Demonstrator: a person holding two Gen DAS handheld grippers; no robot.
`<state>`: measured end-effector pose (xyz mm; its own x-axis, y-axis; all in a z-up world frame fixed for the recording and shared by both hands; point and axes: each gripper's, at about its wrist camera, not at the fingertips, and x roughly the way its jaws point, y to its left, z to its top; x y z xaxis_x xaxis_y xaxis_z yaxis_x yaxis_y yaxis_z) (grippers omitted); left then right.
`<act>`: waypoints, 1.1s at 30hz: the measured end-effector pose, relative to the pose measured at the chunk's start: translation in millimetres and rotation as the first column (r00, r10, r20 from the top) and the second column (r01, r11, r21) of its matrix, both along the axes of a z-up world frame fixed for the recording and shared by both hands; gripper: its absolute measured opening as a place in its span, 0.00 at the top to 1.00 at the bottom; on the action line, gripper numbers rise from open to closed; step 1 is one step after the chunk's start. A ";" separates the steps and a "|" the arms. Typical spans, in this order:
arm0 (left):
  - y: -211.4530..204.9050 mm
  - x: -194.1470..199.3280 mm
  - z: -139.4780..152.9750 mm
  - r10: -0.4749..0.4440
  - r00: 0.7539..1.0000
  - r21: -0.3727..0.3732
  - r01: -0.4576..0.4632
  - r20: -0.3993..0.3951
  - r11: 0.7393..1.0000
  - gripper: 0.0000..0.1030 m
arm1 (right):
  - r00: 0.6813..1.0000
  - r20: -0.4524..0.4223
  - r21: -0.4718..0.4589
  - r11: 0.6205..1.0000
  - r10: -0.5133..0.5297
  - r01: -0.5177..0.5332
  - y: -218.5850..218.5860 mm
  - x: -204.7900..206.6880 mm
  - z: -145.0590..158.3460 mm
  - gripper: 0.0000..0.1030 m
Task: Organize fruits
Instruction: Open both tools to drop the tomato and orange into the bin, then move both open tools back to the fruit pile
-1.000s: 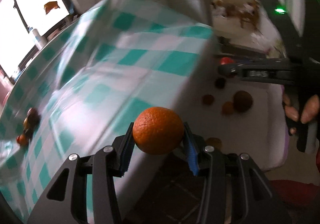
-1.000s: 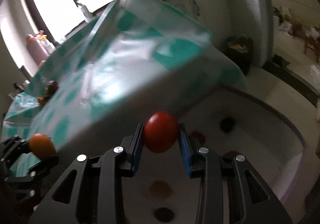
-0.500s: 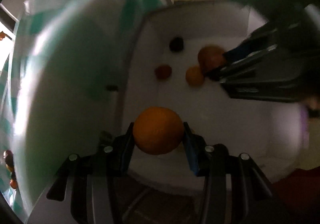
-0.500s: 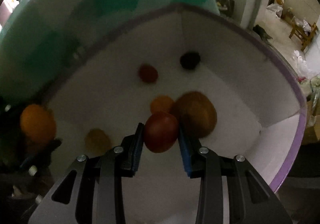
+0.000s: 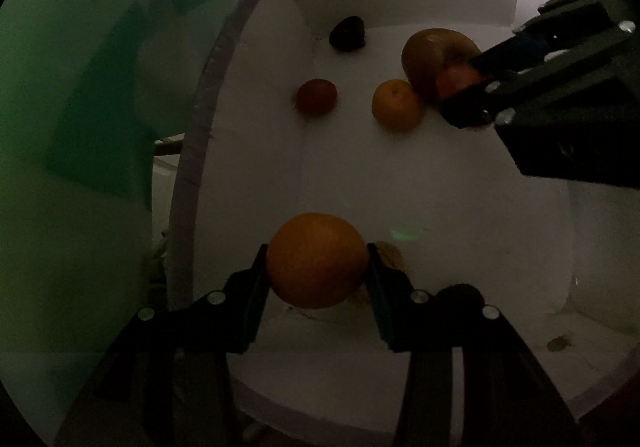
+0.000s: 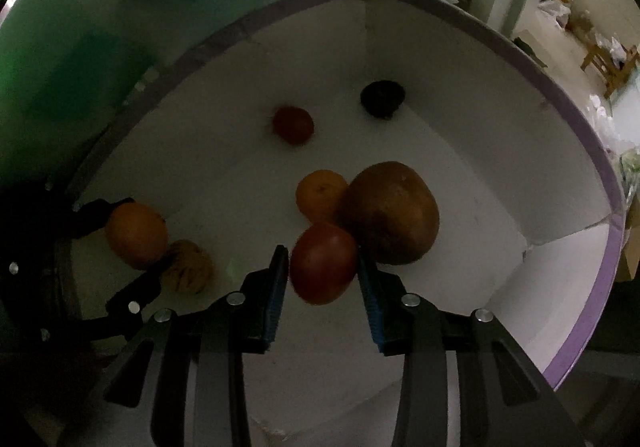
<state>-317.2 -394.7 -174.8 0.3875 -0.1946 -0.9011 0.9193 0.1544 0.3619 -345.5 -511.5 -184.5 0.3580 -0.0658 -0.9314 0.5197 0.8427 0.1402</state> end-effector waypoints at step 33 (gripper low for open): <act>317.2 184.7 233.3 0.661 0.744 -0.707 -0.521 -0.102 0.478 0.02 | 0.855 0.382 -0.228 0.932 0.351 -0.281 184.2 148.0 200.6 0.15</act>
<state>-132.5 -77.5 58.5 0.7664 -0.3585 -0.5330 0.4520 0.8906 0.0509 -197.5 -327.3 16.0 0.7305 -0.0175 -0.6827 0.1467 0.9803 0.1319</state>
